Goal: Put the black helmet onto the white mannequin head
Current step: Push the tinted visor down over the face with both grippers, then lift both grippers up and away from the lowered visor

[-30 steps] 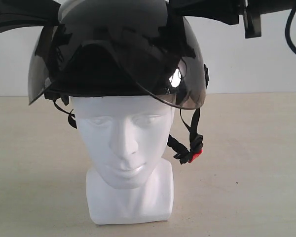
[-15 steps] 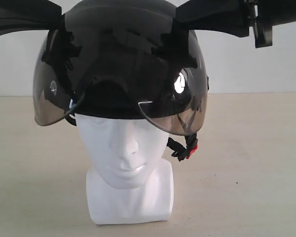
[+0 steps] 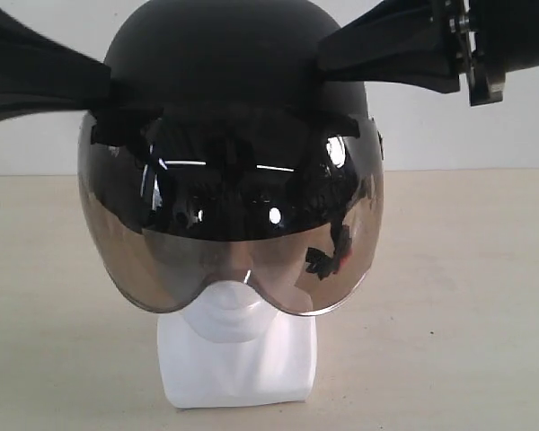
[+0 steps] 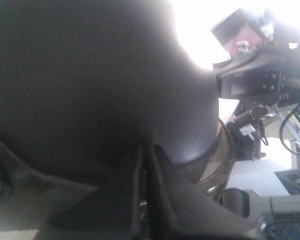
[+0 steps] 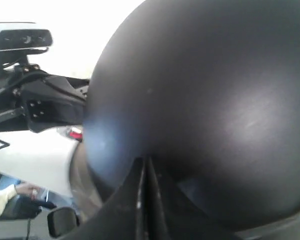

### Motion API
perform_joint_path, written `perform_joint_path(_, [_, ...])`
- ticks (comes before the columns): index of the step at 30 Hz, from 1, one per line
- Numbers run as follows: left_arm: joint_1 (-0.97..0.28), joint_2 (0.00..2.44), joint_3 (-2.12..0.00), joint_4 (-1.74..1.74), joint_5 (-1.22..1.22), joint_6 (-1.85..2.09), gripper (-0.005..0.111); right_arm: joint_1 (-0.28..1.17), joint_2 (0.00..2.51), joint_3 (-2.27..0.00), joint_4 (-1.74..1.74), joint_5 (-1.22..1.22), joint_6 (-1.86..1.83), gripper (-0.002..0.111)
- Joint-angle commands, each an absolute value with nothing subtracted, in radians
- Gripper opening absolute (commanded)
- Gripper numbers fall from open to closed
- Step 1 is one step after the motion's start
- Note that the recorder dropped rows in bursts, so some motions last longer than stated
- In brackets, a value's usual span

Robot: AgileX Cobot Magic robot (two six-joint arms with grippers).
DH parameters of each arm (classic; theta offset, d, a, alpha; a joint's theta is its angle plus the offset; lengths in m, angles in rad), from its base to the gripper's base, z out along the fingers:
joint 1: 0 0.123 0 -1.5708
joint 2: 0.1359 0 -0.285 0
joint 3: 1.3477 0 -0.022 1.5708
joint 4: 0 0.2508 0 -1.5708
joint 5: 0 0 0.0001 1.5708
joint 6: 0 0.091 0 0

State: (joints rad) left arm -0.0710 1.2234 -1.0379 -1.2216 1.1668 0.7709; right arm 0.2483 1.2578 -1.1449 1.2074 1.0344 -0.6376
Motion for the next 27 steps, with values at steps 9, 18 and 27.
perform_joint_path(9, [-0.093, 1.254, -0.987, -1.082, 1.221, 0.782, 0.004, 0.314, 1.269, -1.128, 1.042, 1.025, -0.573, 0.000])
perform_joint_path(18, [-0.093, 1.254, -0.987, -1.035, 1.221, 0.774, 0.004, 0.357, 1.268, -1.128, 0.974, 1.033, -0.528, 0.000])
perform_joint_path(27, [-0.091, 1.216, -0.992, -1.050, 1.221, 0.774, 0.004, 0.381, 1.219, -1.128, 0.954, 0.915, -0.528, 0.000])
